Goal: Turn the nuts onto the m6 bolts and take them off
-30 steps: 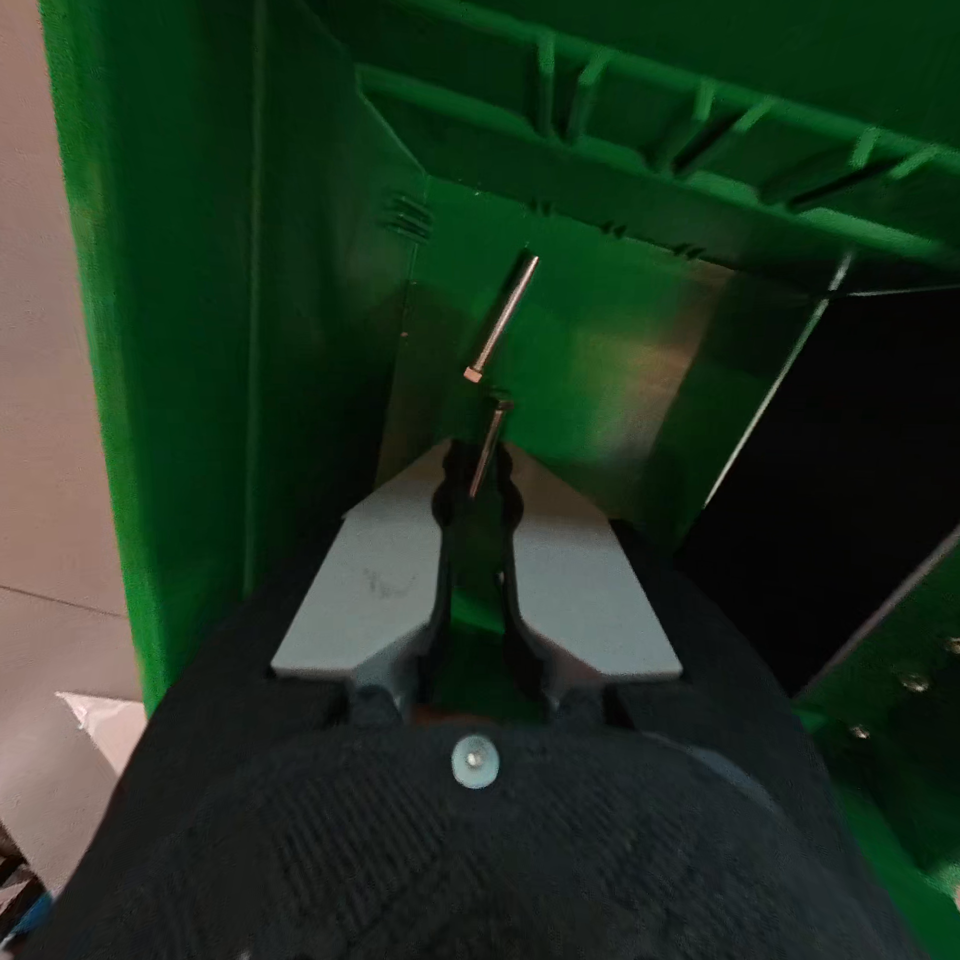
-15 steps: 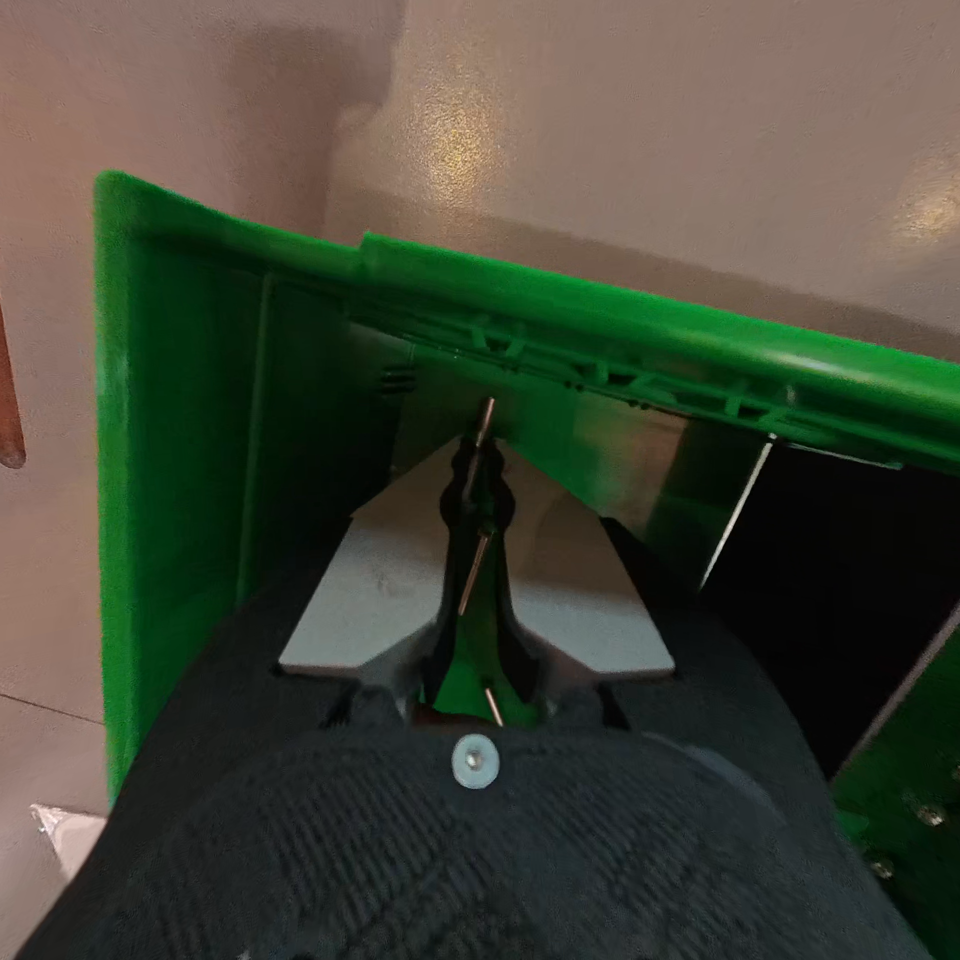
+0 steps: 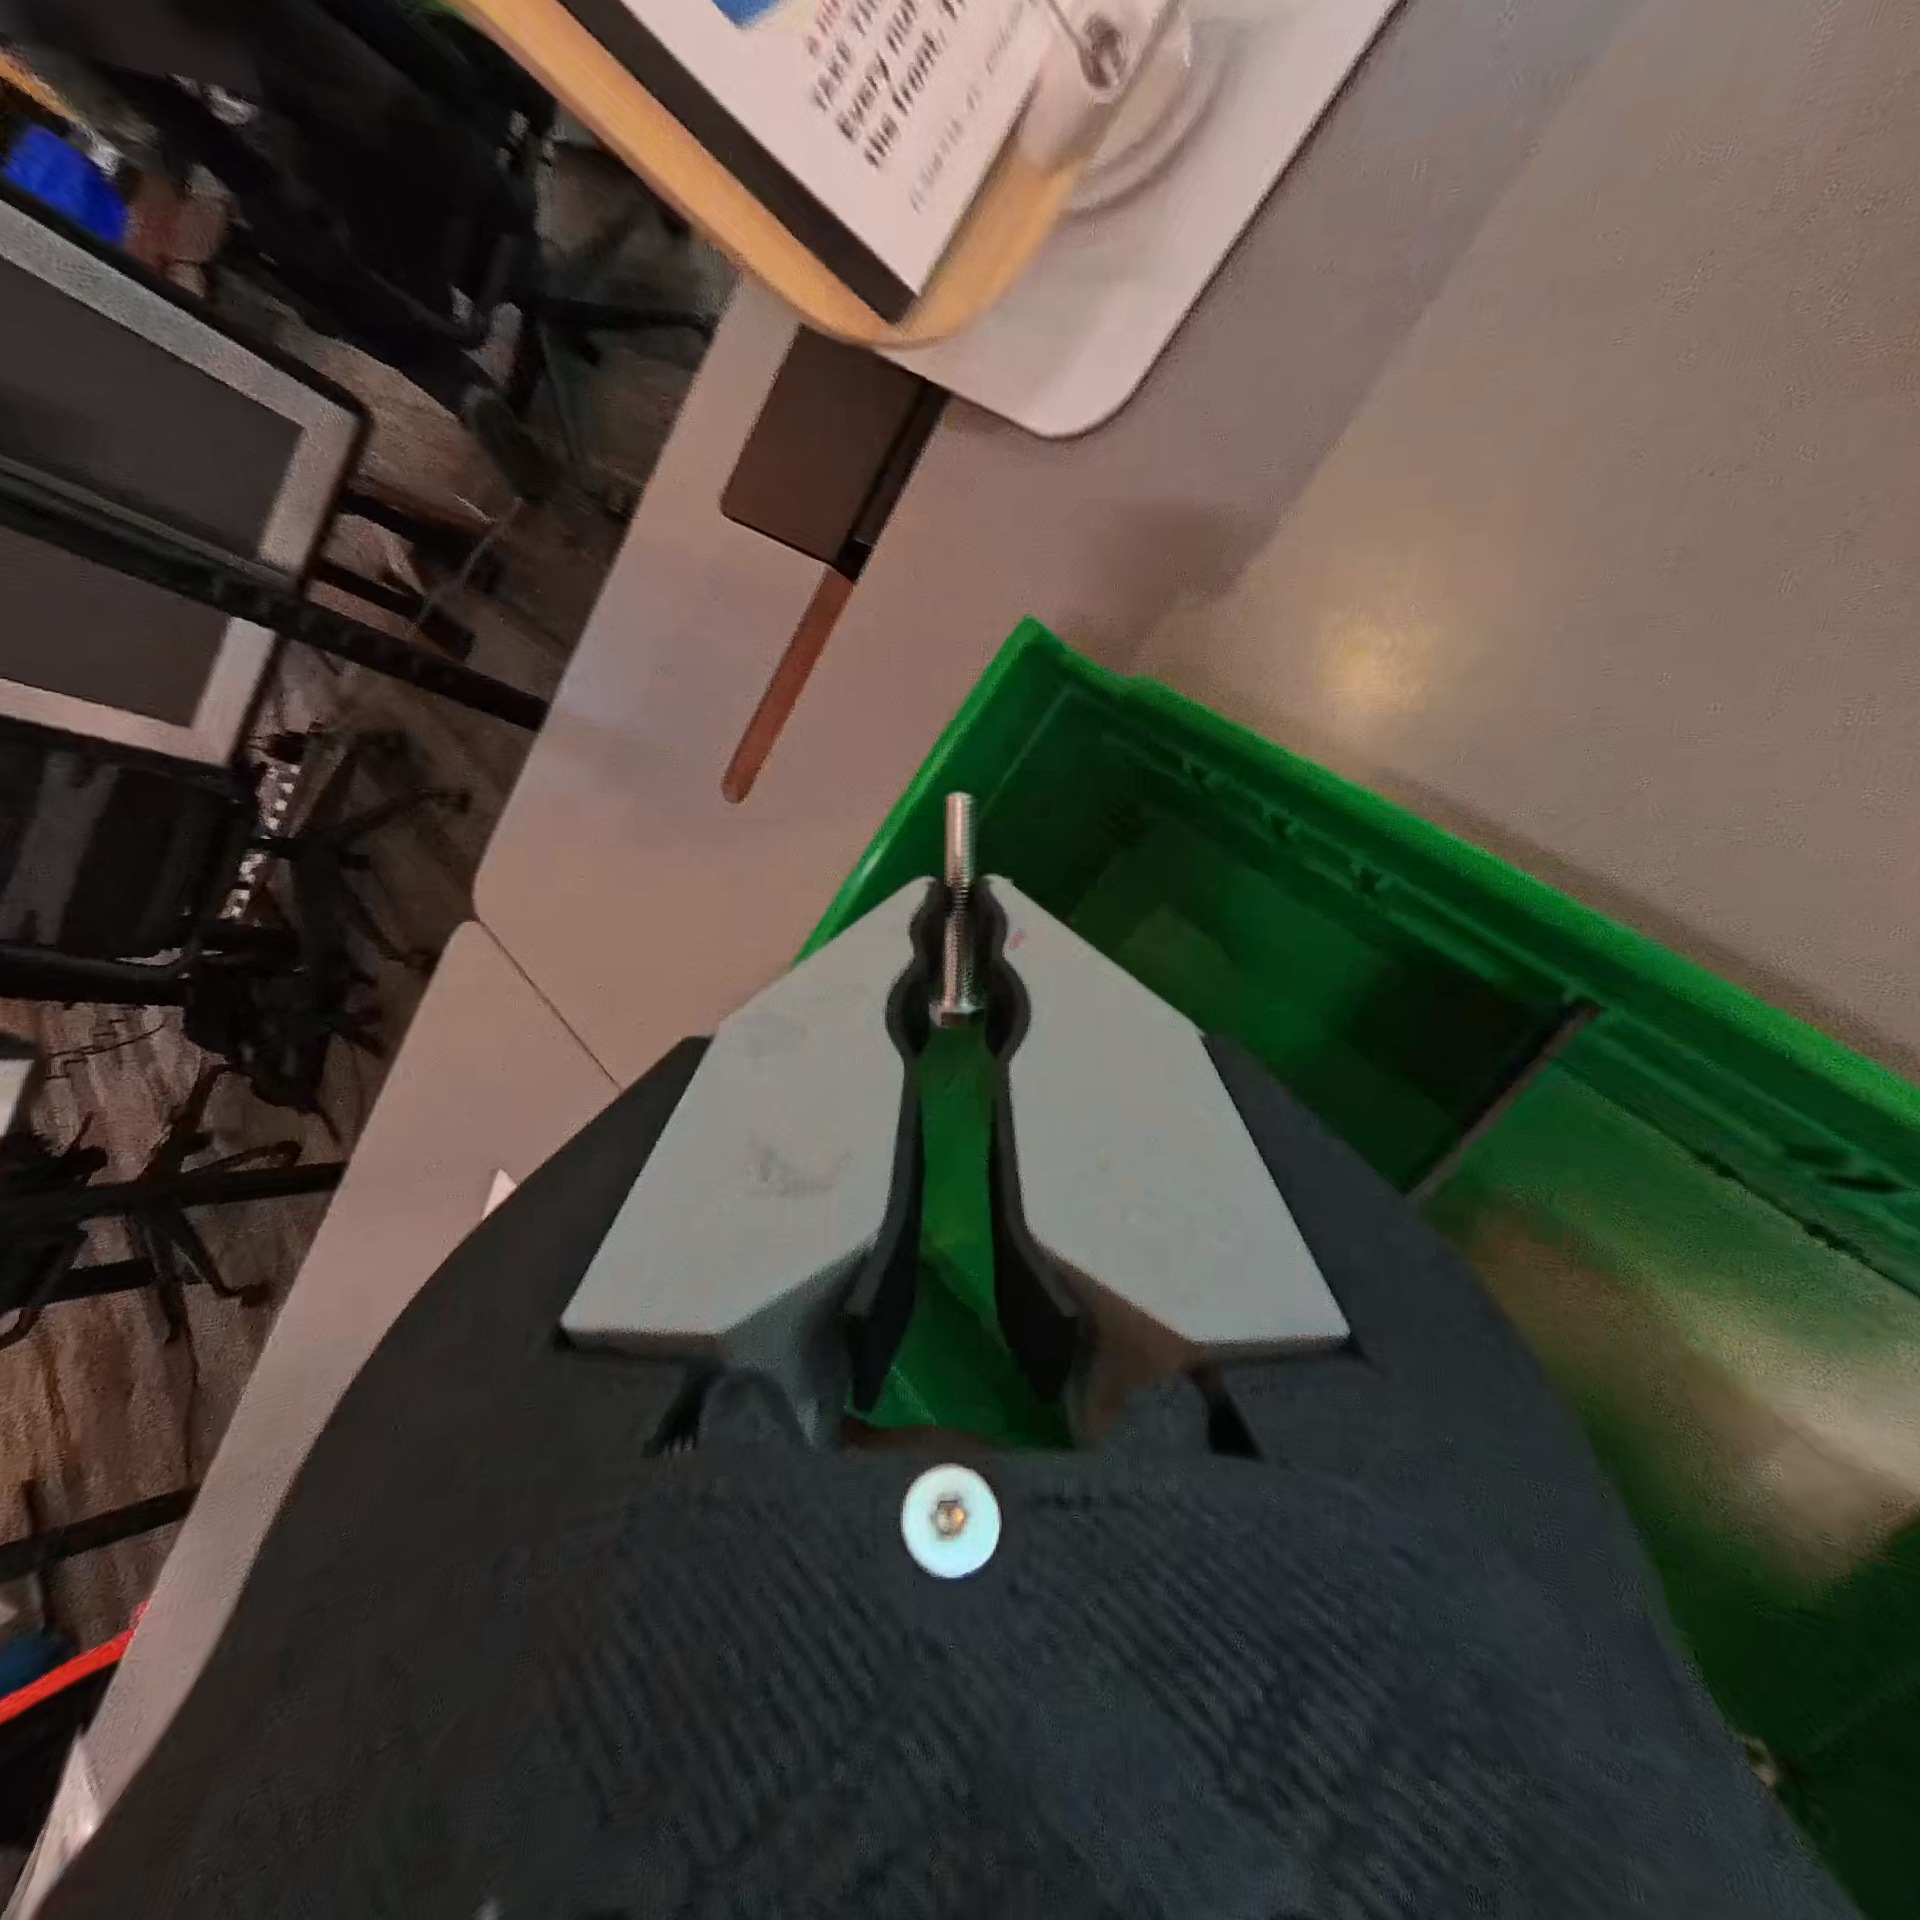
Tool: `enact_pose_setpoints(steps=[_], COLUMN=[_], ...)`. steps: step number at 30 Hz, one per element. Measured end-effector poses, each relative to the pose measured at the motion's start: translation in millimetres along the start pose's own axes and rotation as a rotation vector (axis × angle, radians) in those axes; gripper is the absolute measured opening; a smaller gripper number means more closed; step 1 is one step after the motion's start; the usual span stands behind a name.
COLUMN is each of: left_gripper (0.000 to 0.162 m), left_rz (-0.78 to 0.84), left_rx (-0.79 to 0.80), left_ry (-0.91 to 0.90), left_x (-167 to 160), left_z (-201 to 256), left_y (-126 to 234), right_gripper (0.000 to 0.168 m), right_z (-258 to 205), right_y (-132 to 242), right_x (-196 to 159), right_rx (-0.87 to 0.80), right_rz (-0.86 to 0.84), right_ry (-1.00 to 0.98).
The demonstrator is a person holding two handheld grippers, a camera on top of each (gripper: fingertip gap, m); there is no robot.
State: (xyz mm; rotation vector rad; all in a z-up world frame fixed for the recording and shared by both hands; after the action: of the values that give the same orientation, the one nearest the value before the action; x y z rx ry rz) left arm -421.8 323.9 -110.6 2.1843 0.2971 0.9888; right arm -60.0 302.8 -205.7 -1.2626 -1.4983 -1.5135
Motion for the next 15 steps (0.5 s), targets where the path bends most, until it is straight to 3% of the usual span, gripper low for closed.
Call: enact_pose_setpoints(steps=[5, 9, 12, 15], left_gripper=[0.003, 0.003, 0.003, 0.003], left_rz=[0.275, 0.546, 0.653, 0.646], left_rx=[0.009, -0.243, -0.449, -0.514], left_ry=[0.104, 0.146, 0.231, 0.330], left_x=[67.4, 135.8, 157.4, 152.5], left_z=[46.4, 138.5, 207.7, 249.3], left_y=[57.7, 83.2, 59.2, 10.9], right_gripper=[0.025, 0.027, 0.027, 0.027], right_z=[-0.4, 1.6, 7.6, 12.4], right_y=[1.5, 5.9, 15.0, 25.2], right_x=[3.1, 8.6, 15.6, 22.3], right_rx=[-0.007, -0.015, -0.055, -0.063], right_rz=[0.040, 0.093, 0.161, 0.236], right_ry=[0.007, -0.005, -0.009, -0.027])
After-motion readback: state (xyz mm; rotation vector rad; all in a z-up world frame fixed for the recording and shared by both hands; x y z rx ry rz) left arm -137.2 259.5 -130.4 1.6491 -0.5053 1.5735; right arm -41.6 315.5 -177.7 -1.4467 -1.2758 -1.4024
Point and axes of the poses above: each gripper's, where its closed fingertips meet, y back along the fingers, x out of its top, z = x × y across the jaws, the point moved 6 cm from there along y, back along the fingers, and after that the axes turned 4 degrees about -x, right-handed, at the moved point
